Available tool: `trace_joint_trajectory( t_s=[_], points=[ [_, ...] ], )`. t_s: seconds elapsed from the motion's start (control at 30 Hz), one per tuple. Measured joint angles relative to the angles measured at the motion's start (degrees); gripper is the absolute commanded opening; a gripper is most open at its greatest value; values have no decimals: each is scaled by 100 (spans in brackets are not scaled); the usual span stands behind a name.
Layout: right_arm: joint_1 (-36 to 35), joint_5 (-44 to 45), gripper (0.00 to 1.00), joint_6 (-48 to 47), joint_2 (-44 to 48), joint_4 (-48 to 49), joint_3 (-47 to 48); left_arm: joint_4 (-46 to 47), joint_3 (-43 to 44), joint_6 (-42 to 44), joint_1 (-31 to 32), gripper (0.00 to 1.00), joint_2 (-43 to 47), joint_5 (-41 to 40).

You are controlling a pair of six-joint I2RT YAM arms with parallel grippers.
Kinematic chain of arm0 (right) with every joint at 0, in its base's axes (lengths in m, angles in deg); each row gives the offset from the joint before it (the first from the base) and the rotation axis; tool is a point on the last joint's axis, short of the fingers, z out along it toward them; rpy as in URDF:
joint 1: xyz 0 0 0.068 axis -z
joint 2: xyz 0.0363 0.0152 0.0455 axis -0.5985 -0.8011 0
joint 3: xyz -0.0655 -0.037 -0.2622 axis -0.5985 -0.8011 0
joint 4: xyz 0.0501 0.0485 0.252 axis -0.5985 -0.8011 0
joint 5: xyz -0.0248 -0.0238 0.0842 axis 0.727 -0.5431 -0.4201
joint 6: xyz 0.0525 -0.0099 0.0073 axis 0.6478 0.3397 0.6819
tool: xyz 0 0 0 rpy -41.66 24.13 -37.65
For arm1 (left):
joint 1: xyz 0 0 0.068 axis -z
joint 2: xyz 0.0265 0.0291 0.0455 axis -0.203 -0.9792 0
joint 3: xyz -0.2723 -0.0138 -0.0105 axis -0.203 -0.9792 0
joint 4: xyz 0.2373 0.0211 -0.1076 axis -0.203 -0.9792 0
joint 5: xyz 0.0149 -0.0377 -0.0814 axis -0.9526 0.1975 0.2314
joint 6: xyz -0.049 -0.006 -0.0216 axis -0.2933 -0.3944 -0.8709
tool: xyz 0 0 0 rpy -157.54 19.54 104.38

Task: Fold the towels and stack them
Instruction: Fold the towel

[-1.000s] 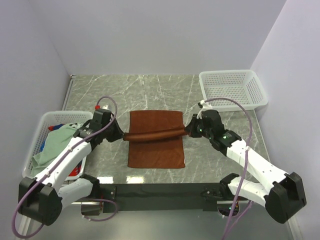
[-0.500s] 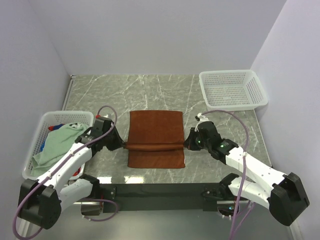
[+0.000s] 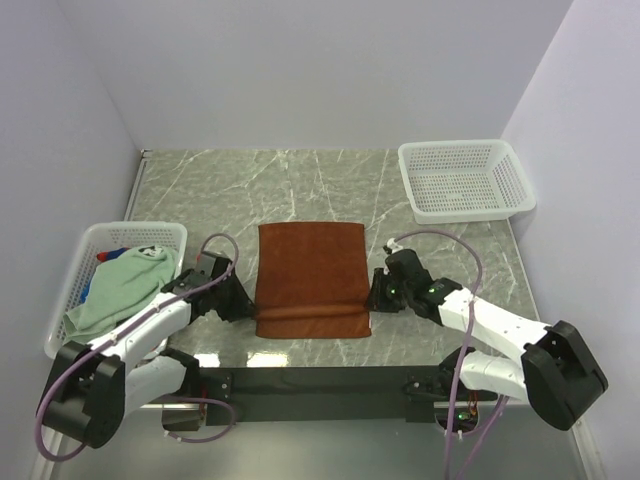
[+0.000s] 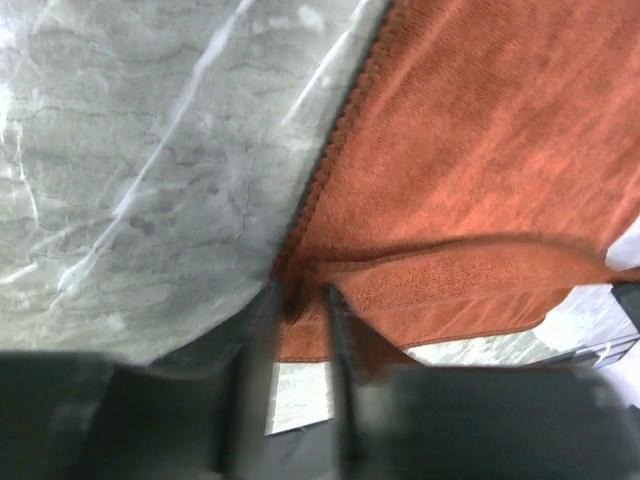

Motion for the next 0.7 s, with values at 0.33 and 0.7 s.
trace_joint_trajectory(
  t_s=[0.33, 0.7],
  points=[
    [-485, -94, 72, -490, 866, -852, 483, -597, 136, -87, 59, 92, 1392, 2],
    [-1025, -616, 92, -2341, -1351, -839, 2376, -566, 1154, 970, 59, 100, 1742, -988]
  ],
)
